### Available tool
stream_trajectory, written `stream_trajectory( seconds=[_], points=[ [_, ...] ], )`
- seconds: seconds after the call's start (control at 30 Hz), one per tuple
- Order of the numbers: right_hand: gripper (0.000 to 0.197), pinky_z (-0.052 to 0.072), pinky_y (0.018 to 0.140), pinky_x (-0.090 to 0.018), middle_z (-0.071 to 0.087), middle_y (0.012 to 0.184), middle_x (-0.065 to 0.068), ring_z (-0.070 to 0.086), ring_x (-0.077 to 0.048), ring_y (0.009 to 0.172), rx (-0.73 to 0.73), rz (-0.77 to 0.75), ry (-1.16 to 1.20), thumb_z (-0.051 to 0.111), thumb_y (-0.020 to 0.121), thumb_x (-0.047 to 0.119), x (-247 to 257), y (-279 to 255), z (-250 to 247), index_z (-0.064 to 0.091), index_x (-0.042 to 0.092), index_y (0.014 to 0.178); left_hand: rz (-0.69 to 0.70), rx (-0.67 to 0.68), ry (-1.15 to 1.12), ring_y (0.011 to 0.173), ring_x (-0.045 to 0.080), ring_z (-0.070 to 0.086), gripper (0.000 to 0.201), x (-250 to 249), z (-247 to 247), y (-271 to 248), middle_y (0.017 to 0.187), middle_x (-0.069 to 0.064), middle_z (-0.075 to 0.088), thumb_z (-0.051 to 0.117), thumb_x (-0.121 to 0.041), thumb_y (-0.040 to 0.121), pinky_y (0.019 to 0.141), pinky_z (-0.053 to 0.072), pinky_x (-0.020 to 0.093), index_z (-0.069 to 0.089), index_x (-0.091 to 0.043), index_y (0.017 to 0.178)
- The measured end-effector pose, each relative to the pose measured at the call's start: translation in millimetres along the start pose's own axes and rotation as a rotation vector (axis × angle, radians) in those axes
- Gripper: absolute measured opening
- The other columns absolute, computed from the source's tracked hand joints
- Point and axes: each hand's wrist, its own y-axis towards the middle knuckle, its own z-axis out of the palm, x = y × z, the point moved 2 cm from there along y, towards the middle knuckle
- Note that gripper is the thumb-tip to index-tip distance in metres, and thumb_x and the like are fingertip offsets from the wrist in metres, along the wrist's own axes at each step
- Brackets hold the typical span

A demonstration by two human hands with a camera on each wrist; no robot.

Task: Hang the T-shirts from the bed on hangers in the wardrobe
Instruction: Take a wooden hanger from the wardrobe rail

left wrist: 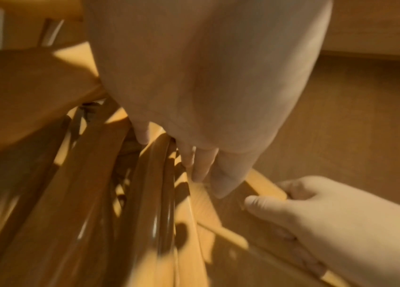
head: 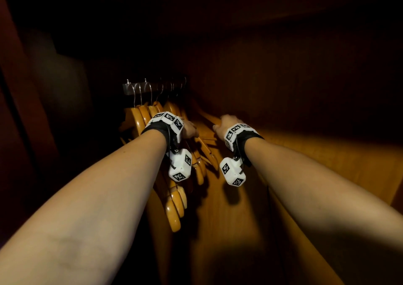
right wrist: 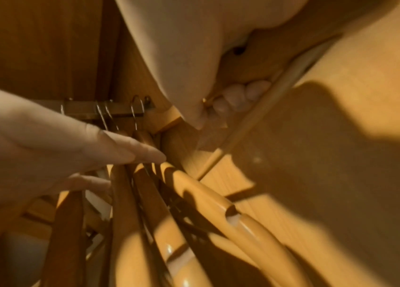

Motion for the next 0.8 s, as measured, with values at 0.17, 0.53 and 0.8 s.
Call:
stream_trajectory(
  seconds=[0.17, 0.53, 0.8],
  points=[
    [0.029, 0.051, 0.078, -0.036, 0.052, 0.083, -0.003, 0.057, -0.019, 0.078, 0.003, 0.062, 0.013, 0.049, 0.101, 0.041, -5, -5, -19, 0.056, 0.015, 0.111, 0.019, -0.005, -0.147, 0.119, 0.028, 0.058, 0.093, 36, 40, 151, 0.137, -0.004, 0.056, 0.074, -0.082, 0.040, 0.094, 0.050, 0.052, 0.058, -0.043, 0.123],
    [0.037, 0.046, 0.066, -0.034, 0.055, 0.080, -0.003, 0.057, -0.020, 0.073, -0.159, 0.224, -0.198, 0.052, 0.097, 0.054, -36, -65, -76, 0.055, 0.017, 0.090, 0.143, -0.051, -0.256, 0.140, 0.029, 0.038, 0.054, -31, -15, -34, 0.155, 0.009, 0.038, 0.055, -0.032, 0.099, 0.113, 0.031, 0.037, 0.041, -0.015, 0.149],
    [0.033, 0.056, 0.076, -0.039, 0.063, 0.085, -0.003, 0.065, -0.027, 0.082, -0.351, 0.300, -0.251, 0.061, 0.093, 0.049, -35, -127, -104, 0.064, 0.016, 0.097, 0.252, -0.118, -0.495, 0.126, 0.036, 0.052, 0.054, -44, -30, -70, 0.140, 0.017, 0.053, 0.057, -0.031, 0.095, 0.104, 0.044, 0.041, 0.046, -0.011, 0.144]
  ],
)
